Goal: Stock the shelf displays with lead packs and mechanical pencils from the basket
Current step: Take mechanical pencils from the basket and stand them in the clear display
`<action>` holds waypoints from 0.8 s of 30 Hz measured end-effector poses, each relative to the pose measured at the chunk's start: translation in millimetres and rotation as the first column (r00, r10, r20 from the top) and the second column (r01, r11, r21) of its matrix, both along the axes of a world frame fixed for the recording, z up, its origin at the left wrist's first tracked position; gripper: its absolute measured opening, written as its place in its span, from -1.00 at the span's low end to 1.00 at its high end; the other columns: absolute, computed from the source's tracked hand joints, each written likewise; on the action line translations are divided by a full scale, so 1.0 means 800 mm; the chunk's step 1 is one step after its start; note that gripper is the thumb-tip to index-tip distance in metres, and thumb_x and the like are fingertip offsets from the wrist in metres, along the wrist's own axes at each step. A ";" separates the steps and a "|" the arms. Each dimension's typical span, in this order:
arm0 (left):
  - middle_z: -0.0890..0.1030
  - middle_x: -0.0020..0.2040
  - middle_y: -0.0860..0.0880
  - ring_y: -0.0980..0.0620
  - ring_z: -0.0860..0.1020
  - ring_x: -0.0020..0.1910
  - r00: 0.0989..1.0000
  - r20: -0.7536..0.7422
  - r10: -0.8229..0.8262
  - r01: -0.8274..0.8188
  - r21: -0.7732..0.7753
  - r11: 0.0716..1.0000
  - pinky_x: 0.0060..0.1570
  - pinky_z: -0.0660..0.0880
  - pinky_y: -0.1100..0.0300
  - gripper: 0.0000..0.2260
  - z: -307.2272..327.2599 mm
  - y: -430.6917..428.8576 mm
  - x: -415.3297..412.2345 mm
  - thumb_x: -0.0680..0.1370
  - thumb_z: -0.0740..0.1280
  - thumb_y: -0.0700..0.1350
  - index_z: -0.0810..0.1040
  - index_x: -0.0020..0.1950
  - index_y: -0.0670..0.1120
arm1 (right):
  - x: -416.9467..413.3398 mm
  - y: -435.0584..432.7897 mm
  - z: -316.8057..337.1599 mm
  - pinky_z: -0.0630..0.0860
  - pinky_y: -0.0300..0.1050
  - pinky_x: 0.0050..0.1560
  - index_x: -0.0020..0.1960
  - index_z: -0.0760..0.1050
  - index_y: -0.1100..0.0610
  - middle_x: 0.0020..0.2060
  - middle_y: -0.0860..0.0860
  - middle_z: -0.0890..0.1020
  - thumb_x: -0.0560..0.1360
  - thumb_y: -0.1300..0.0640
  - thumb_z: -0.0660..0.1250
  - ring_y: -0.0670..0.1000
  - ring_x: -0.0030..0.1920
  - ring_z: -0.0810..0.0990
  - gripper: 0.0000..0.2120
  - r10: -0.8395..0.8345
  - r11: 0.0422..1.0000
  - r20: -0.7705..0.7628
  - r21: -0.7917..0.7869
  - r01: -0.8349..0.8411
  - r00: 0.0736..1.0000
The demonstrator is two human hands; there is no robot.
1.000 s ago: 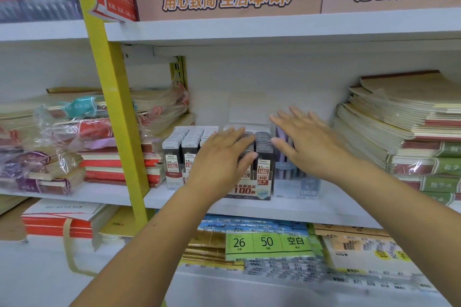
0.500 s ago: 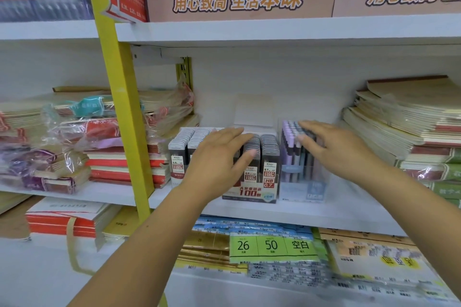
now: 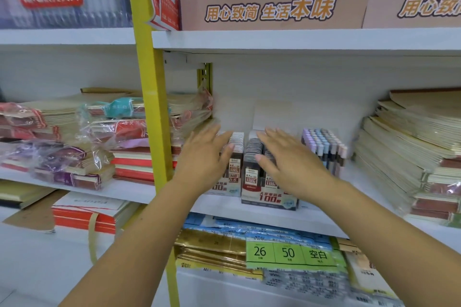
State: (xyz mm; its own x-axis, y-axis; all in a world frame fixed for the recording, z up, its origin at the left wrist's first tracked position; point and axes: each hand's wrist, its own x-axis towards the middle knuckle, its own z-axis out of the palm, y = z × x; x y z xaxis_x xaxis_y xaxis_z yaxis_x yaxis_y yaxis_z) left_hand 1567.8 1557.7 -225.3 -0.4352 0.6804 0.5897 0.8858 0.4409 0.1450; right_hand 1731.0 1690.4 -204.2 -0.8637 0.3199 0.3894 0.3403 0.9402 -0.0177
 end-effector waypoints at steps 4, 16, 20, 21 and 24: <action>0.34 0.55 -0.03 -0.06 0.28 0.53 0.997 -0.082 -0.002 -0.004 -0.077 0.997 0.48 0.18 0.01 -0.59 -0.018 -0.003 -0.014 0.71 0.04 0.10 0.32 0.55 0.09 | -0.014 0.000 -0.013 -0.04 0.00 0.51 0.57 -0.01 -0.14 0.56 -0.08 0.10 0.62 -0.25 -0.09 0.00 0.56 0.04 -0.45 -0.031 0.999 0.060 0.026 0.030 0.998; 0.34 0.55 0.07 0.02 0.25 0.53 0.995 -0.093 -0.046 0.044 -0.023 0.999 0.50 0.09 -0.02 -0.61 -0.017 0.002 -0.017 0.70 0.04 0.14 0.34 0.52 0.20 | -0.033 -0.007 -0.012 -0.01 0.05 0.49 0.51 0.09 -0.29 0.55 -0.14 0.15 0.61 -0.26 -0.09 0.02 0.55 0.08 -0.53 -0.029 1.000 0.034 -0.011 0.029 0.999; 0.39 0.51 0.12 0.07 0.32 0.48 0.992 -0.127 -0.030 0.025 -0.035 0.999 0.47 0.16 0.00 -0.62 -0.023 0.003 -0.018 0.69 0.06 0.13 0.30 0.53 0.22 | -0.032 -0.006 -0.013 -0.01 0.03 0.49 0.52 0.08 -0.28 0.55 -0.13 0.15 0.61 -0.26 -0.10 0.01 0.55 0.08 -0.52 -0.028 1.000 0.040 -0.003 0.028 0.999; 0.39 0.51 0.12 0.07 0.32 0.48 0.992 -0.123 -0.027 0.023 -0.035 0.999 0.46 0.17 0.00 -0.62 -0.023 0.003 -0.018 0.69 0.06 0.14 0.31 0.52 0.23 | -0.030 -0.005 -0.012 -0.01 0.03 0.50 0.52 0.08 -0.28 0.55 -0.14 0.15 0.61 -0.27 -0.11 0.01 0.55 0.07 -0.52 -0.023 1.000 0.044 -0.018 0.024 0.999; 0.39 0.51 0.12 0.06 0.29 0.49 0.994 -0.104 -0.028 0.026 -0.022 0.999 0.43 0.18 -0.04 -0.62 -0.018 0.004 -0.018 0.68 0.08 0.17 0.33 0.50 0.24 | -0.016 0.002 -0.008 0.04 0.03 0.50 0.52 0.11 -0.24 0.54 -0.12 0.17 0.58 -0.31 -0.13 -0.01 0.54 0.10 -0.47 -0.051 0.997 0.000 -0.066 0.051 0.999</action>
State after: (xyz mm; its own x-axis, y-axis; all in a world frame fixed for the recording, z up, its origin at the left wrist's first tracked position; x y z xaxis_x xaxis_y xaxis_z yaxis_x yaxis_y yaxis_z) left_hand 1553.1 1561.1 -239.8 -0.3533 0.7035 0.6167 0.9071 0.4187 0.0420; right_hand 1718.3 1691.8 -210.3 -0.8450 0.3887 0.3674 0.3878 0.9183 -0.0795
